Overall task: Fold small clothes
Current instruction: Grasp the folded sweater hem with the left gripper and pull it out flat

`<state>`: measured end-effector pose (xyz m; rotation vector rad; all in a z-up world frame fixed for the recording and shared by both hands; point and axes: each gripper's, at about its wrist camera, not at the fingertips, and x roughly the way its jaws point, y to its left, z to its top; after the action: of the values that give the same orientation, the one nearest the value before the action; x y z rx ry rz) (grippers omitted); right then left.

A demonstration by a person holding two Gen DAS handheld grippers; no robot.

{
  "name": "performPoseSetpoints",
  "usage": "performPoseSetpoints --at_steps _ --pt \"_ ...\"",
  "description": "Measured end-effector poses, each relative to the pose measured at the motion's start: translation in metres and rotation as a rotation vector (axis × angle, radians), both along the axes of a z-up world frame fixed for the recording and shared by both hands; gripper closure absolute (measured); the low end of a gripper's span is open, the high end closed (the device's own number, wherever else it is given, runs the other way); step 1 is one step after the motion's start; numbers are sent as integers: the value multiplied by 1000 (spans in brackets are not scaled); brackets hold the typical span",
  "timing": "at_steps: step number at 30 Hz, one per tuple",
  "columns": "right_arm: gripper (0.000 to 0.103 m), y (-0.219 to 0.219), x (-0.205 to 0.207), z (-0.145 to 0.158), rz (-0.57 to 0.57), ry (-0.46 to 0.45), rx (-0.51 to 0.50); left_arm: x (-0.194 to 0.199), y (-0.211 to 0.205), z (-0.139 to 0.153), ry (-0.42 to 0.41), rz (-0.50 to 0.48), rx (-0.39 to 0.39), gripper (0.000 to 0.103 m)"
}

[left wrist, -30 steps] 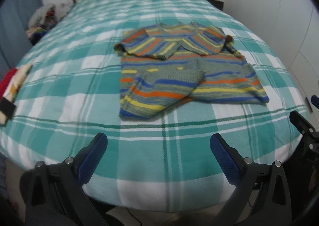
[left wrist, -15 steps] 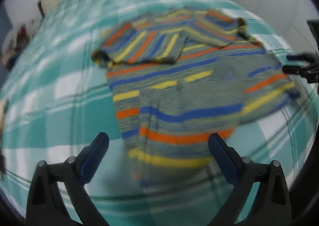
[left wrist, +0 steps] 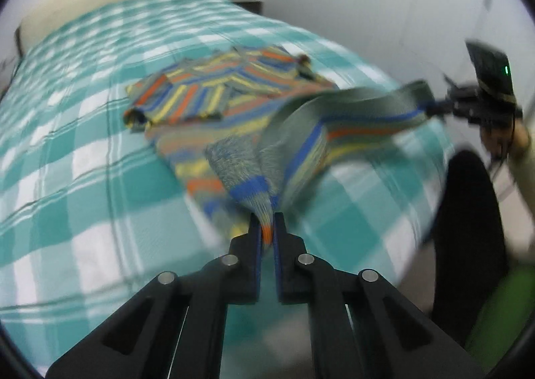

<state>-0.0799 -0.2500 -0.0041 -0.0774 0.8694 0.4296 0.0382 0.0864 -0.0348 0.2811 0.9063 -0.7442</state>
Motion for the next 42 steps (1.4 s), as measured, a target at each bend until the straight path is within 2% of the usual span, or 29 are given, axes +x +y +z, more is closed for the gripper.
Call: performPoseSetpoints --at_steps 3,5,7,8,9,11,12,13,15,17,18,20,21,22,24,27,31,33,35,37,40,41,42 --pt "98 9 -47 -10 80 21 -62 -19 16 -20 79 18 59 99" --pt "98 11 -64 -35 77 77 -120 -18 27 -33 144 58 77 98" --pt "98 1 -70 -54 42 137 -128 -15 43 -42 194 124 91 96" --pt "97 -6 -70 -65 18 187 -114 -12 50 -43 211 163 75 86" --pt "91 -13 -70 -73 -10 228 -118 -9 58 -42 234 202 38 77" --pt "80 -28 -70 -79 -62 264 -117 -2 69 -39 250 285 -57 29" --pt "70 -33 -73 -78 -80 261 -91 -2 67 -37 243 305 -77 23" --pt "55 -41 -70 -75 -101 253 -57 -2 62 -40 237 323 -90 20" --pt "46 -56 -67 -72 -165 221 69 2 42 -54 265 329 -54 22" --pt "46 -64 -59 -77 -206 233 204 0 21 -72 285 330 1 43" --pt "46 -65 -52 -86 -230 258 266 -1 11 -80 275 331 32 47" --pt "48 -55 -38 -105 -256 300 307 -7 -4 -84 219 337 80 97" --pt "70 -49 -31 -116 -257 323 319 -7 -8 -85 224 329 82 98" --pt "98 -43 -27 -121 -248 334 328 -8 -8 -81 223 339 84 99" --pt "99 -33 -23 -121 -246 353 291 -11 4 -67 214 348 82 99" --pt "99 -37 -36 -89 -268 331 247 -21 28 -53 190 360 106 99" --pt "99 -40 -55 -63 -291 335 226 -22 37 -61 224 376 150 100" --pt "100 -34 -54 -72 -289 372 206 -16 30 -76 239 393 188 99" --pt "100 -32 -50 -98 -307 410 145 -10 23 -90 245 423 212 99" --pt "100 -33 -41 -133 -330 449 111 -10 17 -89 221 432 231 99" --pt "99 -35 -35 -135 -339 433 108 -17 16 -81 172 420 248 88" --pt "95 -34 -34 -131 -331 429 99 -19 18 -78 162 418 252 78" --pt "86 -34 -32 -127 -315 431 102 -22 20 -74 155 424 263 69"
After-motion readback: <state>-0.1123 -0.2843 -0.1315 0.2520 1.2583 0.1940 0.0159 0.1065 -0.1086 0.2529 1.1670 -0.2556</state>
